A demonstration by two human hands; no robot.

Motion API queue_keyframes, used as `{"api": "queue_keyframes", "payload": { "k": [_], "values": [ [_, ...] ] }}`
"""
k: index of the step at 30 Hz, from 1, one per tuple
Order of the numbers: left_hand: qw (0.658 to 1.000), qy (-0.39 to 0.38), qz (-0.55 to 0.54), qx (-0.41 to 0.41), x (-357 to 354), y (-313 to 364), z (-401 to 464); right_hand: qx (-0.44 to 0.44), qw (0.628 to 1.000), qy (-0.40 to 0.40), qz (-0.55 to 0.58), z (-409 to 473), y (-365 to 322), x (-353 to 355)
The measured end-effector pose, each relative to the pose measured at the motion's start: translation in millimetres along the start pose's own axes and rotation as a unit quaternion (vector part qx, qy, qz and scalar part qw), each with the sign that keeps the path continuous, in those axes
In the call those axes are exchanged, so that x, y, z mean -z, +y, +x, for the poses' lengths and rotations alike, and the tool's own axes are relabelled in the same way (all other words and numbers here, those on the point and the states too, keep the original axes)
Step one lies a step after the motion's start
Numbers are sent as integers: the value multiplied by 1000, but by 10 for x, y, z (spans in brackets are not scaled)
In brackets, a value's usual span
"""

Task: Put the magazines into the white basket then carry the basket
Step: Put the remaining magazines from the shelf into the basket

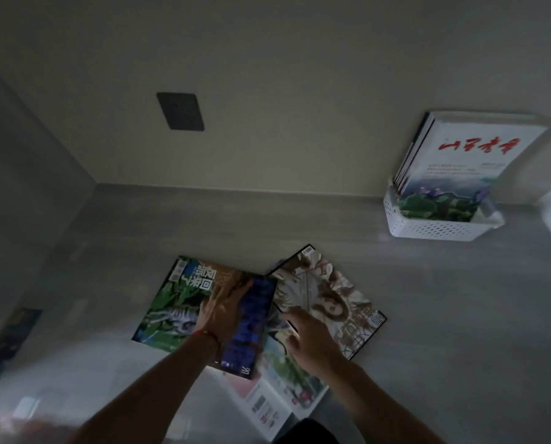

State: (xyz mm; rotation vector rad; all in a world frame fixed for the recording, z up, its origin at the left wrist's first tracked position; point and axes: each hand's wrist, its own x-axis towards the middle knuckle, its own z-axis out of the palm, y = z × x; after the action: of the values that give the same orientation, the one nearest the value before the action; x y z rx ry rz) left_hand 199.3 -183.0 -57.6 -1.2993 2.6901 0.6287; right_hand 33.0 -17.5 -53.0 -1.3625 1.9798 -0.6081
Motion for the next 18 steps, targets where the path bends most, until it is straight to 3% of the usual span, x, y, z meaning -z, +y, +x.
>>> {"api": "queue_keyframes", "payload": {
  "k": [3,8,12,14,18],
  "values": [
    [1000,-3,5,21,66,62,194,-21,999,27,-17,-1,-29,-75],
    [988,-79,126,-53,149,115,510,-55,998,20,19,-28,22,-12],
    [979,-69,170,-92,307,158,693,-57,998,2,17,-50,84,22],
    [981,-61,148,-113,390,164,780,-53,998,-6,24,-38,110,40],
    [982,-79,2,-171,641,148,828,-74,992,2,105,-2,142,103]
  ]
}}
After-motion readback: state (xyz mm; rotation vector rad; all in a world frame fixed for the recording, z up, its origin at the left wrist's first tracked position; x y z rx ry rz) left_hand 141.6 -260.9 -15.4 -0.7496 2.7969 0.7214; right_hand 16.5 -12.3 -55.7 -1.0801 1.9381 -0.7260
